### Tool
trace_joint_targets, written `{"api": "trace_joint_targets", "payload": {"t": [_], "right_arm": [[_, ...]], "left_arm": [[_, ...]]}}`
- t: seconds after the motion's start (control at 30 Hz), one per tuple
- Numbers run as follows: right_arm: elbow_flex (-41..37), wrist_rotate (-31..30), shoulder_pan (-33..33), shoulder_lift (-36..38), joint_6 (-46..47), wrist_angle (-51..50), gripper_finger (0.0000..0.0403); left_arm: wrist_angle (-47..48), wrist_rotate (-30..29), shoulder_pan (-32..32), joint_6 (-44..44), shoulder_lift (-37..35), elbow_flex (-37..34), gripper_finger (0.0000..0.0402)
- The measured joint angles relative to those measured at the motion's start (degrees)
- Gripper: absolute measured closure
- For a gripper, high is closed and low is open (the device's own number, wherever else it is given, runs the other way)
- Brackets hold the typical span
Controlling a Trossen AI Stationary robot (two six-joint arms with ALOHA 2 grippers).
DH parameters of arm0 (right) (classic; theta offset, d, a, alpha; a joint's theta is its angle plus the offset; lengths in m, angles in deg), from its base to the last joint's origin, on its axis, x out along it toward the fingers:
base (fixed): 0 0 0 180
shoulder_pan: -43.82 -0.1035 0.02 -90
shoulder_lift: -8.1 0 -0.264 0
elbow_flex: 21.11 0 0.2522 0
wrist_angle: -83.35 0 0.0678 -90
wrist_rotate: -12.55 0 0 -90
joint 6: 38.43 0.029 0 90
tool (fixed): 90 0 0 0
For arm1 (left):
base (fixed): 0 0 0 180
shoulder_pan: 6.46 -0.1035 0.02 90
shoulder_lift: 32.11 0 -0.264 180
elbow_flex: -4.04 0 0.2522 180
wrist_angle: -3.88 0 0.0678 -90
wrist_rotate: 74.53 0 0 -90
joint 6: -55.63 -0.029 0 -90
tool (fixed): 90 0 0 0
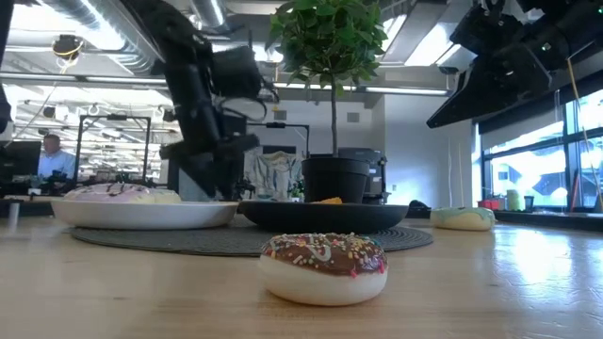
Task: Pick & Place donuts
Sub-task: Put the small blue donut on the black plate
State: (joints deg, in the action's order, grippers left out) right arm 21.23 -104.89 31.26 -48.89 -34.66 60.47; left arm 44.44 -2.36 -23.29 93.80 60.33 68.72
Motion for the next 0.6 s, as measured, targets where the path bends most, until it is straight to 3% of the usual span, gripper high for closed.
{"api": "trace_joint_targets", "payload": {"t": [0.3, 0.6], "right_arm": [[0.0, -0.1, 0.0, 0.0, -1.1, 0.0, 0.0313], [0.0, -0.1, 0.0, 0.0, -1.0, 0.0, 0.0313]], "left_arm": [[-0.2, 3.9, -1.8, -2.8, 3.1, 0.0, 0.0242], [-0.1, 3.9, -1.7, -5.0, 3.1, 0.0, 0.0242]]}}
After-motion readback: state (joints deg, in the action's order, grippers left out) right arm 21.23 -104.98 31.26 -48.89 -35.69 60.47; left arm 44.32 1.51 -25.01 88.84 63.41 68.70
